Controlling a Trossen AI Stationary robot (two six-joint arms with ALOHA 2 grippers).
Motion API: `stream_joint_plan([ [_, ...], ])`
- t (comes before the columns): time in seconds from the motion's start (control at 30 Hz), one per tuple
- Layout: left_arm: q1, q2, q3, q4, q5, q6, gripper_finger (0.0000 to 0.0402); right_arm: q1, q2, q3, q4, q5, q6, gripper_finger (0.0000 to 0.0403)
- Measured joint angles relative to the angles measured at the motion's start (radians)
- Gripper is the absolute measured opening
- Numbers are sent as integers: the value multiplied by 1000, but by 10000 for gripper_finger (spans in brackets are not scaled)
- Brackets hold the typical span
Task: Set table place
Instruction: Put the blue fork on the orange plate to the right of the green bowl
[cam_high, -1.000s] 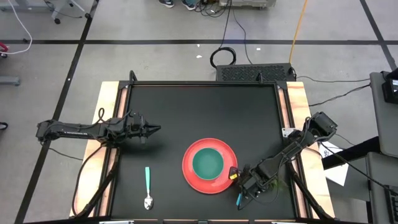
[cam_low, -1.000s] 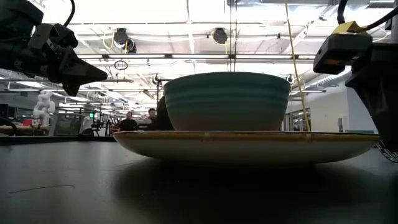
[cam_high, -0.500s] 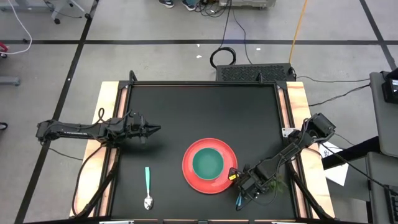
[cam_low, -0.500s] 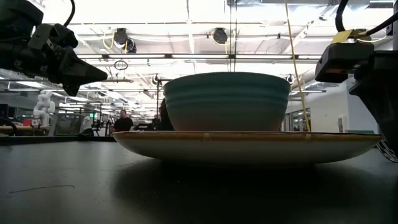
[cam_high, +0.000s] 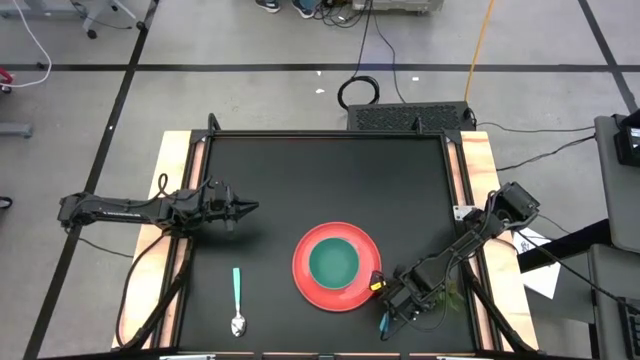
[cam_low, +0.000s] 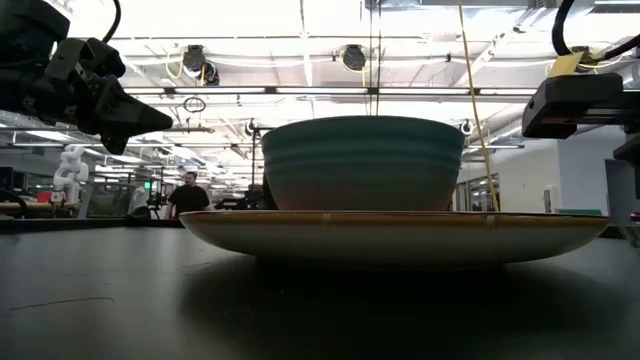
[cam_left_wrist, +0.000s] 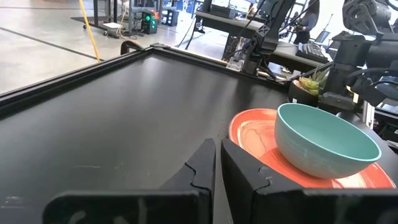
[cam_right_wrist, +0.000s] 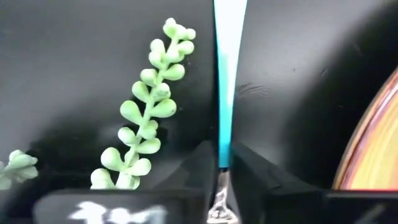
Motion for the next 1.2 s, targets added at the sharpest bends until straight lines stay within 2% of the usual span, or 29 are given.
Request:
stream_joint_plan([
  [0.1,0,0,0,0,0,-3,31,0,1,0,3,3,20,8],
  [0.23,0,0,0,-1,0,-4,31,0,1,0,8,10,26,17],
  [0.37,0,0,0,-1,0,-4,31,3,-15,-1,14,23,28,8],
  [0.57,0,0,0,-1,0,-5,31,1,-60,-3,16,94,32,5],
  [0.93,0,0,0,-2,0,-5,31,2,-74,-1,-3,78,32,3],
  [1.2,0,0,0,-5,0,-5,31,2,-75,98,-108,77,44,2],
])
